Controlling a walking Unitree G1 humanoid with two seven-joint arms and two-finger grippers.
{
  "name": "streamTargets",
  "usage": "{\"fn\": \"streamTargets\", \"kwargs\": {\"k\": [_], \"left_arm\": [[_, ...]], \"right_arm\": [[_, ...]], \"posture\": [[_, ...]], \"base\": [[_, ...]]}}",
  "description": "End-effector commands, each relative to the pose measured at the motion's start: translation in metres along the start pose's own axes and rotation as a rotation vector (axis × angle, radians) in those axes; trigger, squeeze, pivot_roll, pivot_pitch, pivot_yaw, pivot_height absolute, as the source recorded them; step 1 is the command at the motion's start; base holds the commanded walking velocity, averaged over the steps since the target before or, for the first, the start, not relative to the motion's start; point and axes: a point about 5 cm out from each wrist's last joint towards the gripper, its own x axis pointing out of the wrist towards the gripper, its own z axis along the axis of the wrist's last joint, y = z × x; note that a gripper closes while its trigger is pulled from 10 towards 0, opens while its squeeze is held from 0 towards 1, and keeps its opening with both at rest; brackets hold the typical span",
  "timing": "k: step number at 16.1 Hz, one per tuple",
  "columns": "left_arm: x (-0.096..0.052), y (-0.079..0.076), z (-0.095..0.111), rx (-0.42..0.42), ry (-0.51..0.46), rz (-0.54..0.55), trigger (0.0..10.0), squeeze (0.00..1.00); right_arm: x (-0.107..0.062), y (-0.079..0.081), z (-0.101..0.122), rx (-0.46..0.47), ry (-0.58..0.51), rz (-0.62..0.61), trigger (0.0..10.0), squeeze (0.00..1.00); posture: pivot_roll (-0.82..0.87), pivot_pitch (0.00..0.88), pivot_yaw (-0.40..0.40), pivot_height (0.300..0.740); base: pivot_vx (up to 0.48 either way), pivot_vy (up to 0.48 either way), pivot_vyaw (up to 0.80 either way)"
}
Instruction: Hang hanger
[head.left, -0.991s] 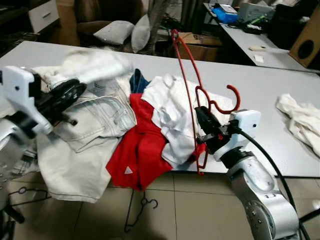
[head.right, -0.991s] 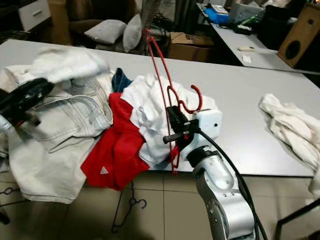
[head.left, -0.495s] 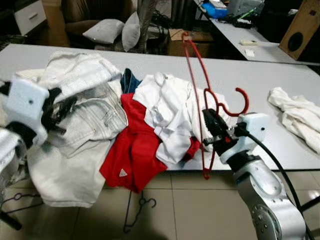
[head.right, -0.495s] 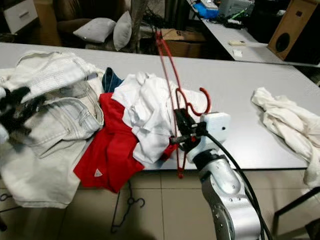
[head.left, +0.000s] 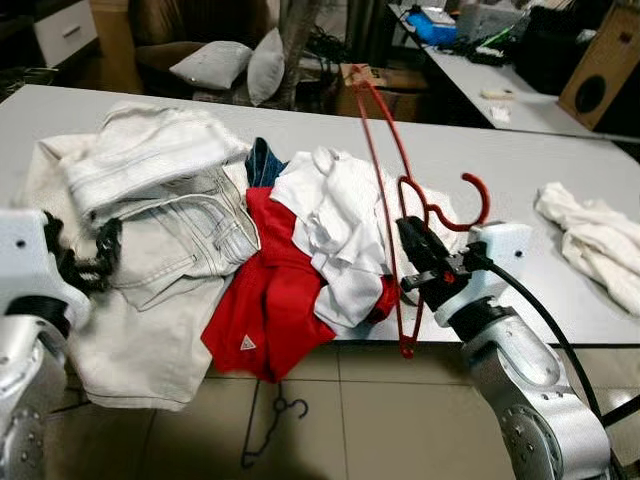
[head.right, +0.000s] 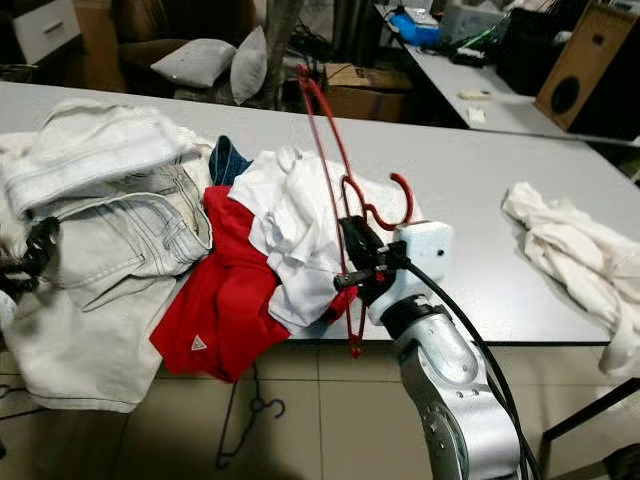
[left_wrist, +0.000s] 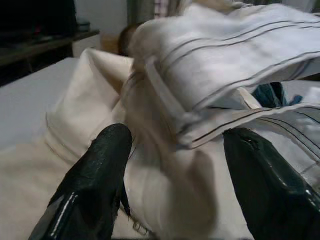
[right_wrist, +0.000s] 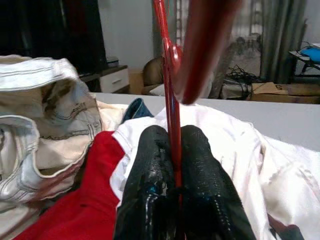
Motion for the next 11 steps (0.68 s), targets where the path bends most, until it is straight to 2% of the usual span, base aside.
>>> {"fn": "streamTargets", "kwargs": {"k": [1,3,4,6,7,11], "left_arm": [[0.001,-0.005,-0.002,-0.025,0.007,-0.006,10.0,1.0],[0.006,-0.005,-0.008,-0.032,0.016,0.01,10.0,1.0],[0.012,-0.007,-0.01,-0.041,0.009,0.001,10.0,0.0],[0.024,-0.013,-0.005,-0.098,-0.053,-0.028,10.0,0.0],[0.035,-0.017,-0.009,-0.123,-0.047,-0.034,10.0,0.0],[0.064,-0.007,-0.016,-0.145,-0.078,0.046,10.0,0.0]], "right_arm": [[0.001,-0.002,0.002,-0.001,-0.002,0.001,10.0,0.0],[0.002,-0.003,0.002,-0.001,-0.006,-0.002,10.0,0.0],[0.003,-0.003,0.003,-0.002,-0.008,-0.001,10.0,0.0],[0.004,-0.003,0.003,-0.001,-0.01,0.0,10.0,0.0],[0.004,-0.003,0.003,-0.003,-0.011,0.002,10.0,0.0],[0.007,-0.004,0.004,-0.007,-0.019,-0.003,10.0,0.0]], "posture": [[0.08,0.0,-0.087,0.74],[0.07,0.0,-0.083,0.74],[0.07,0.0,-0.084,0.74],[0.07,0.0,-0.084,0.74],[0.06,0.0,-0.081,0.74],[0.06,0.0,-0.076,0.74]], "base": [[0.0,0.0,0.0],[0.0,0.0,0.0],[0.0,0.0,0.0],[0.0,0.0,0.0],[0.0,0.0,0.0],[0.0,0.0,0.0]]}}
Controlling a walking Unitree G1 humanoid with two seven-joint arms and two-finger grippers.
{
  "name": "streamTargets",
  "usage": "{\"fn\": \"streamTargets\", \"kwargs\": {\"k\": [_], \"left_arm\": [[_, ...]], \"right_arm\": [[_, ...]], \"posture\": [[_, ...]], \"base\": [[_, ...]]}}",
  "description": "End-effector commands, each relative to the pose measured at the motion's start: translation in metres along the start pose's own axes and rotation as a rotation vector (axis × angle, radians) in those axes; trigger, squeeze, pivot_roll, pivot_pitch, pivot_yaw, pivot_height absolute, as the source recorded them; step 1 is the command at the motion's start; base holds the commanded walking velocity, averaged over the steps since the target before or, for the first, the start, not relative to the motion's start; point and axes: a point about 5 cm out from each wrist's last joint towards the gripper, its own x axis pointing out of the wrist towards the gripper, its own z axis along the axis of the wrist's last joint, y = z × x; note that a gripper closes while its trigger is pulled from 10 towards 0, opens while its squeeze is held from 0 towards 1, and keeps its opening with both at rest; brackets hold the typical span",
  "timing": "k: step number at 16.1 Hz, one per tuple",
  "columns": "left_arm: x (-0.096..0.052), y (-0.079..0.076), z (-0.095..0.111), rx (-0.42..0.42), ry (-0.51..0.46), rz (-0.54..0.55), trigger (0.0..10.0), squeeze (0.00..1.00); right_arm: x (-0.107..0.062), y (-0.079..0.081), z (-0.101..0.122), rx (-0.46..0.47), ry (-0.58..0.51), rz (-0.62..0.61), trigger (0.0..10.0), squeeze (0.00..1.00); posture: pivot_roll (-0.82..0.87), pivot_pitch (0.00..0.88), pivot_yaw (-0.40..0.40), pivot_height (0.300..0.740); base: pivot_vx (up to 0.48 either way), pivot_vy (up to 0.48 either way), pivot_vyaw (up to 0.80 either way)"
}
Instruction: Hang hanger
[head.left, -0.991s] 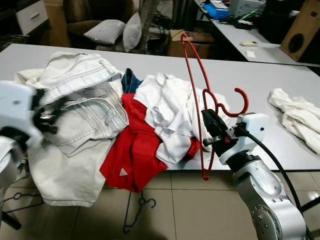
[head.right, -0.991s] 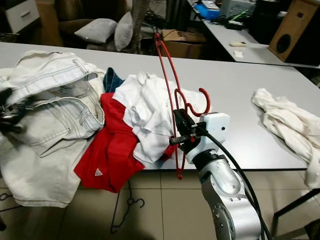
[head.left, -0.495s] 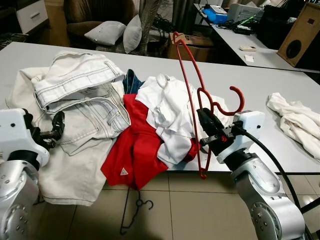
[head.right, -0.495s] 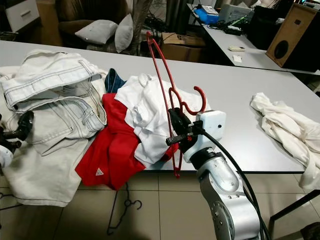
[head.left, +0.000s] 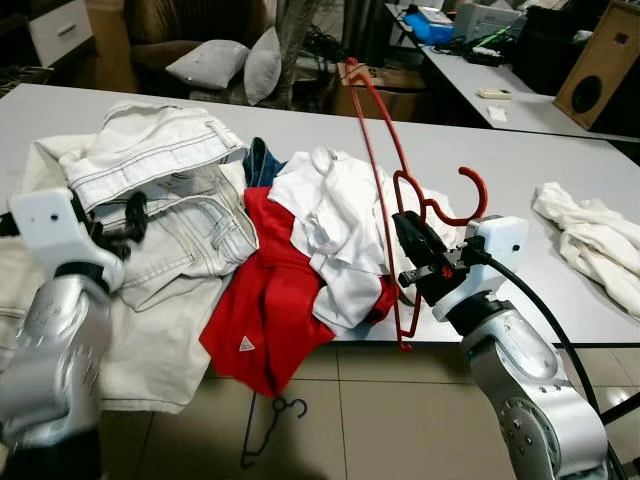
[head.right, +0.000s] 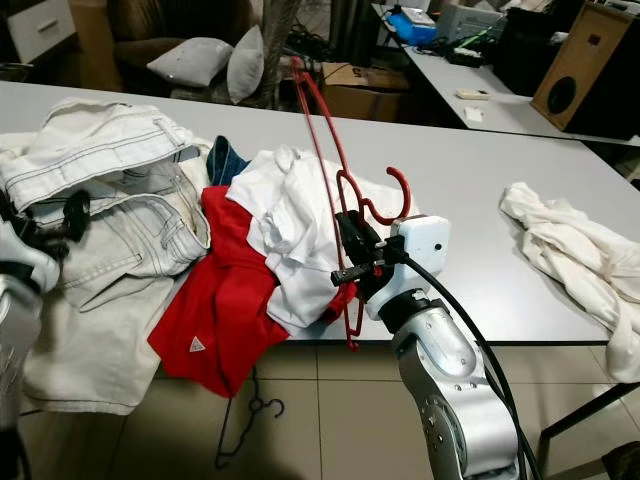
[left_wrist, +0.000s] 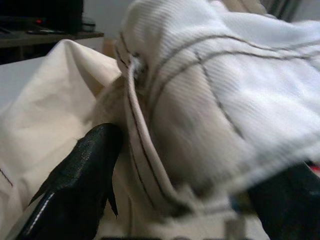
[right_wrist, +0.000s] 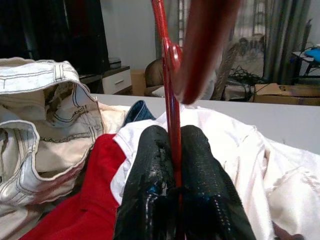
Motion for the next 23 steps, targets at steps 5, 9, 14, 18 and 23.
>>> {"fn": "streamTargets", "kwargs": {"k": [5,9,14,18,23], "left_arm": [[0.024,-0.004,-0.003,-0.015,-0.037,-0.019,0.0,0.0],[0.022,-0.009,-0.001,-0.024,-0.052,-0.075,0.0,0.0],[0.005,-0.008,0.016,0.026,-0.046,-0.21,0.0,0.0],[-0.017,-0.01,0.023,0.083,-0.014,-0.348,0.0,0.0],[0.001,-0.012,0.059,-0.073,-0.164,-0.294,0.0,0.0]], "right_arm": [[0.001,-0.004,0.002,-0.011,-0.018,-0.024,10.0,0.0],[0.0,-0.005,0.001,-0.011,-0.022,-0.032,10.0,0.0],[0.003,-0.005,0.0,-0.018,-0.025,-0.028,10.0,0.0],[0.002,-0.004,-0.001,-0.017,-0.027,-0.025,10.0,0.0],[0.006,-0.002,-0.002,-0.009,-0.036,-0.021,10.0,0.0]], "posture": [[0.05,0.0,-0.058,0.74],[0.06,0.0,-0.057,0.74],[0.07,0.0,-0.062,0.74],[0.07,0.0,-0.052,0.74],[0.09,0.0,-0.051,0.74]], "base": [[0.0,0.0,0.0],[0.0,0.0,0.0],[0.0,0.0,0.0],[0.0,0.0,0.0],[0.0,0.0,0.0]]}}
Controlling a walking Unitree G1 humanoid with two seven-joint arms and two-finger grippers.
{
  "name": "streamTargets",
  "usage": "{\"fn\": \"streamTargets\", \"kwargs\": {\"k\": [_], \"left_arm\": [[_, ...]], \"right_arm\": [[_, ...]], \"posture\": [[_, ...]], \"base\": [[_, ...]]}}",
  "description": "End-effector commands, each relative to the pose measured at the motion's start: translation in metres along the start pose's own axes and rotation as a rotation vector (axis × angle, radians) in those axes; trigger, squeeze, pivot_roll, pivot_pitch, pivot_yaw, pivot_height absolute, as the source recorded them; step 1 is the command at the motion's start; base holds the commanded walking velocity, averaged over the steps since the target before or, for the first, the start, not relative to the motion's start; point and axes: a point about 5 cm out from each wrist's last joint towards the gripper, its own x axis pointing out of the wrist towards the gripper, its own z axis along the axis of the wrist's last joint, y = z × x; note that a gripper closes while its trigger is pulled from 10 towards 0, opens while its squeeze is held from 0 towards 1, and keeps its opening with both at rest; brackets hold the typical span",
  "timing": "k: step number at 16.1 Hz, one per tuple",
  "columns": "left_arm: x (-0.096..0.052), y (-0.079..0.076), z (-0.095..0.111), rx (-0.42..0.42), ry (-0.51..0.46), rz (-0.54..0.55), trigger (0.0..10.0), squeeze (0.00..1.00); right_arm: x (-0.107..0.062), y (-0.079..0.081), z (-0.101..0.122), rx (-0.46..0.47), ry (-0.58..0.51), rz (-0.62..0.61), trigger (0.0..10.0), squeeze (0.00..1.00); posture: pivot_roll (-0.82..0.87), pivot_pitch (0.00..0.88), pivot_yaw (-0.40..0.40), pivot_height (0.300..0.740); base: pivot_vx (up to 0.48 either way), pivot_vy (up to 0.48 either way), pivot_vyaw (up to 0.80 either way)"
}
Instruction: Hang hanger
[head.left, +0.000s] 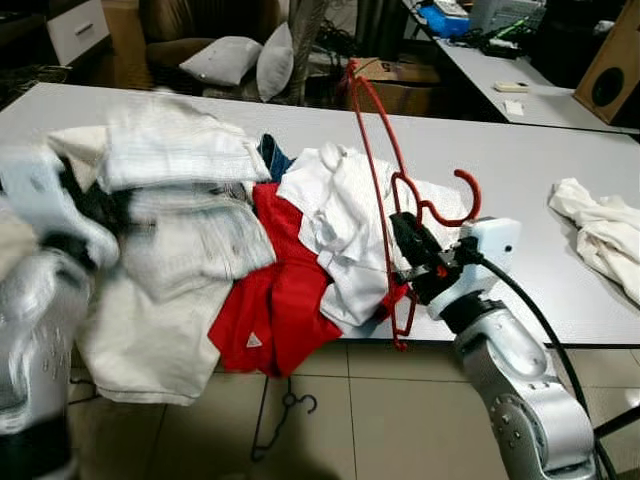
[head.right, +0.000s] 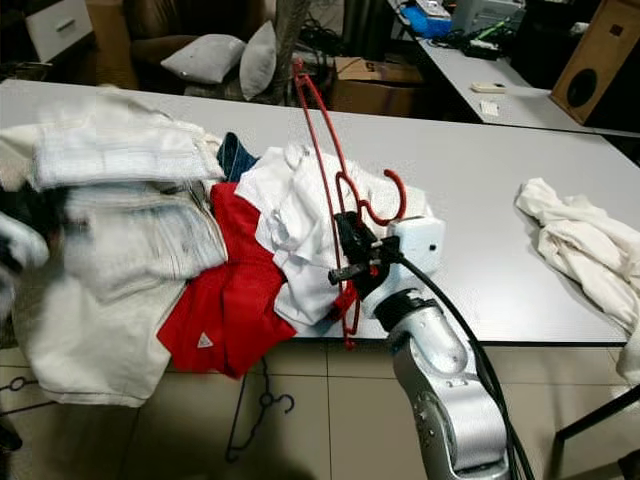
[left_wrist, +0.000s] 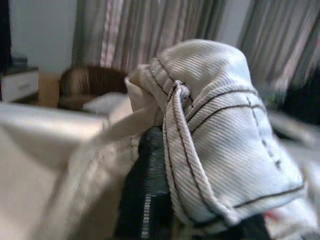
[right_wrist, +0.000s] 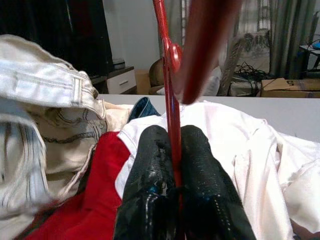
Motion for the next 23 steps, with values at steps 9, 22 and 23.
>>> {"fn": "streamTargets", "kwargs": {"k": [9,22,23], "left_arm": [[-0.005,-0.026,-0.021,0.014,0.079,-0.041,10.0,0.0],[0.023,-0.047,0.015,0.026,-0.063,-0.117,10.0,0.0],[0.021,-0.051,0.014,0.021,-0.054,-0.133,10.0,0.0]], "right_arm": [[-0.006,-0.009,0.01,-0.01,-0.052,-0.082,10.0,0.0],[0.002,-0.012,0.026,0.026,-0.055,-0.064,10.0,0.0],[0.0,-0.012,0.029,0.03,-0.067,-0.066,10.0,0.0]], "posture": [[0.02,0.0,-0.01,0.74],[-0.02,0.0,-0.052,0.74],[-0.02,0.0,-0.041,0.74]], "base": [[0.0,0.0,0.0],[-0.282,0.0,0.0],[-0.311,0.0,0.0]]}}
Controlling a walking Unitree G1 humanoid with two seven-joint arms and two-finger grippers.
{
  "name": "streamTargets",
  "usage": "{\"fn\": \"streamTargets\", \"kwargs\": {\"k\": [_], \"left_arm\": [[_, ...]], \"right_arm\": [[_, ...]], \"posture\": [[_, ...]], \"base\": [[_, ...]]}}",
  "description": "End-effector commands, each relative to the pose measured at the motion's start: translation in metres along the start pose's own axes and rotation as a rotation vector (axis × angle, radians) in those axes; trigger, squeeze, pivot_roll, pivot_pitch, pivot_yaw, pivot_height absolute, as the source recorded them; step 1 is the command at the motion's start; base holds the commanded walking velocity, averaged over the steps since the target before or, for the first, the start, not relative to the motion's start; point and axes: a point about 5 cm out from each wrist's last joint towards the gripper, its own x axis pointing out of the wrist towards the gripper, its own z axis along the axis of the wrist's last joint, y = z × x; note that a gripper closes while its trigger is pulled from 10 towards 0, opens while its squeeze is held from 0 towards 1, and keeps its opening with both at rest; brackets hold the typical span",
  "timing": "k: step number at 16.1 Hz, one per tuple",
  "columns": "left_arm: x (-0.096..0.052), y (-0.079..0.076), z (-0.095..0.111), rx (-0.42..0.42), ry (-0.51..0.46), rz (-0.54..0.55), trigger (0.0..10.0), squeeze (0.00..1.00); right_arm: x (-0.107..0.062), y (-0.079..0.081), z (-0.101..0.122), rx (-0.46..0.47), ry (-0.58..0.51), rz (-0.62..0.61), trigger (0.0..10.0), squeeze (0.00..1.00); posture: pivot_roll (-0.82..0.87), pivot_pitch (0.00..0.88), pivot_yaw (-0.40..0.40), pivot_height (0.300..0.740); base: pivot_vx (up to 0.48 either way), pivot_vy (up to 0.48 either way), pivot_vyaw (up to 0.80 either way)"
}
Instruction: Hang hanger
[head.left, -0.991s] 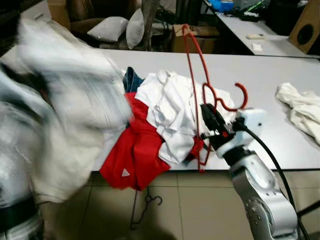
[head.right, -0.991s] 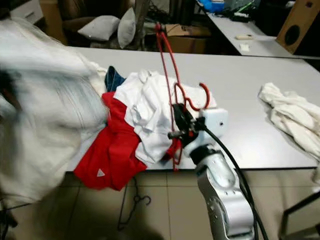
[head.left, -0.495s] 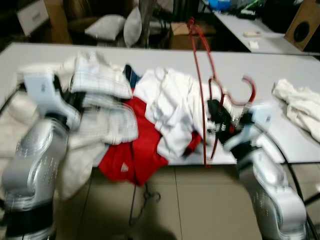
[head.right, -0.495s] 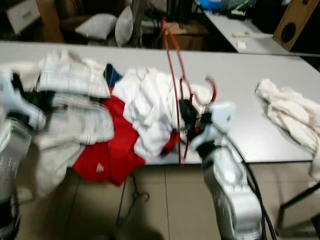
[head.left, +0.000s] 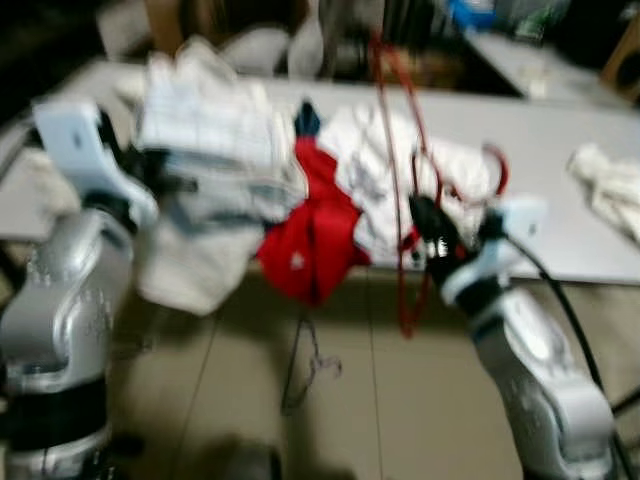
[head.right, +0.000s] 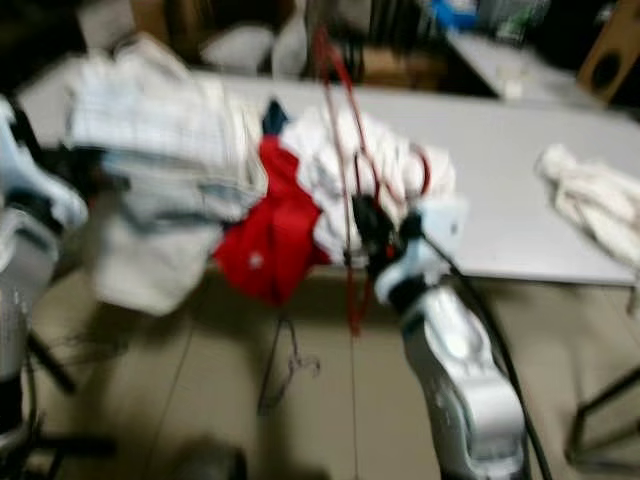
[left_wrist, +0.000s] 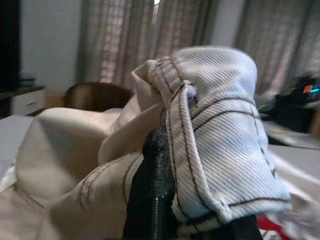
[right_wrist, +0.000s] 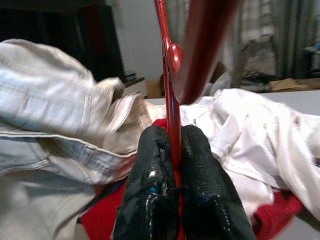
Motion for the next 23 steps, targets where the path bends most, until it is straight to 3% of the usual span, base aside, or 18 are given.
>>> {"fn": "streamTargets", "kwargs": {"k": [1,3,4,5,6,8,10,11,12,13,14,15,16,19,21,23], "left_arm": [[0.001,-0.01,0.008,0.0,-0.024,-0.047,10.0,0.0],[-0.003,-0.016,0.006,-0.014,-0.01,-0.082,10.0,0.0],[-0.007,-0.02,0.006,-0.031,-0.006,-0.119,9.4,0.0],[-0.012,-0.026,0.007,-0.054,-0.012,-0.186,0.0,0.0],[-0.022,-0.036,0.006,-0.062,0.011,-0.312,0.0,0.0],[-0.047,-0.043,-0.026,0.075,0.365,-0.509,0.0,0.0],[-0.089,-0.052,-0.046,0.012,0.654,-0.702,0.0,0.0],[-0.095,-0.053,-0.049,0.003,0.688,-0.728,0.0,0.0],[-0.107,-0.053,-0.063,0.036,0.811,-0.732,0.0,0.0],[-0.108,-0.051,-0.068,0.066,0.839,-0.708,0.0,0.0],[-0.098,-0.037,-0.086,0.108,0.883,-0.543,0.0,0.0],[-0.093,-0.03,-0.092,0.133,0.898,-0.48,0.0,0.0],[-0.077,-0.009,-0.111,0.163,0.913,-0.295,0.0,0.0],[-0.056,0.006,-0.116,0.115,0.888,-0.169,0.0,0.0],[-0.045,0.006,-0.116,0.098,0.879,-0.14,0.0,0.0],[-0.029,-0.001,-0.119,0.07,0.867,-0.116,0.0,0.0]], "right_arm": [[-0.003,0.001,0.009,0.007,-0.037,-0.003,10.0,0.0],[-0.008,-0.001,0.009,0.026,-0.041,-0.019,10.0,0.0],[-0.013,-0.002,0.009,0.036,-0.038,-0.022,10.0,0.0],[-0.016,-0.001,0.01,0.044,-0.038,-0.015,10.0,0.0],[-0.02,0.0,0.011,0.059,-0.04,0.0,10.0,0.0],[-0.027,0.0,0.011,0.06,-0.025,0.052,10.0,0.0],[-0.038,0.0,0.007,0.023,0.039,0.138,10.0,0.0],[-0.04,0.0,0.006,0.012,0.051,0.145,10.0,0.0],[-0.045,-0.004,-0.001,-0.03,0.112,0.155,10.0,0.0],[-0.047,-0.004,-0.003,-0.031,0.129,0.163,10.0,0.0],[-0.053,-0.005,-0.017,-0.082,0.241,0.178,10.0,0.0],[-0.055,-0.004,-0.023,-0.093,0.28,0.197,10.0,0.0],[-0.065,0.001,-0.038,-0.083,0.373,0.252,10.0,0.0],[-0.07,0.005,-0.045,-0.063,0.433,0.299,10.0,0.0],[-0.072,0.005,-0.05,-0.086,0.46,0.313,10.0,0.0],[-0.088,0.006,-0.058,-0.117,0.562,0.392,10.0,0.0]], "posture": [[-0.02,0.0,-0.041,0.74],[-0.02,0.0,-0.031,0.74],[-0.02,0.0,-0.03,0.74],[-0.02,0.0,-0.029,0.74],[-0.02,0.0,-0.032,0.74],[-0.01,0.0,-0.034,0.74],[-0.01,0.0,-0.029,0.74],[-0.01,0.0,-0.029,0.74],[-0.01,0.0,-0.03,0.74],[-0.01,0.0,-0.03,0.74],[-0.01,0.0,-0.027,0.74],[-0.01,0.0,-0.026,0.74],[-0.01,0.0,-0.016,0.74],[0.01,0.025,-0.019,0.74],[0.01,0.029,0.0,0.74],[0.0,0.003,0.051,0.74]], "base": [[-0.311,0.0,0.0],[-0.287,0.0,0.0],[0.0,0.0,0.0],[0.0,0.0,0.0],[0.0,0.0,0.0],[0.0,0.0,0.0],[0.0,0.0,0.0],[0.0,0.0,0.0],[0.0,0.0,0.0],[0.0,0.0,0.0],[0.0,0.0,0.0],[0.0,0.0,0.0],[0.0,0.0,0.0],[0.0,0.0,0.0],[0.0,0.0,0.0],[0.0,0.0,0.0]]}}
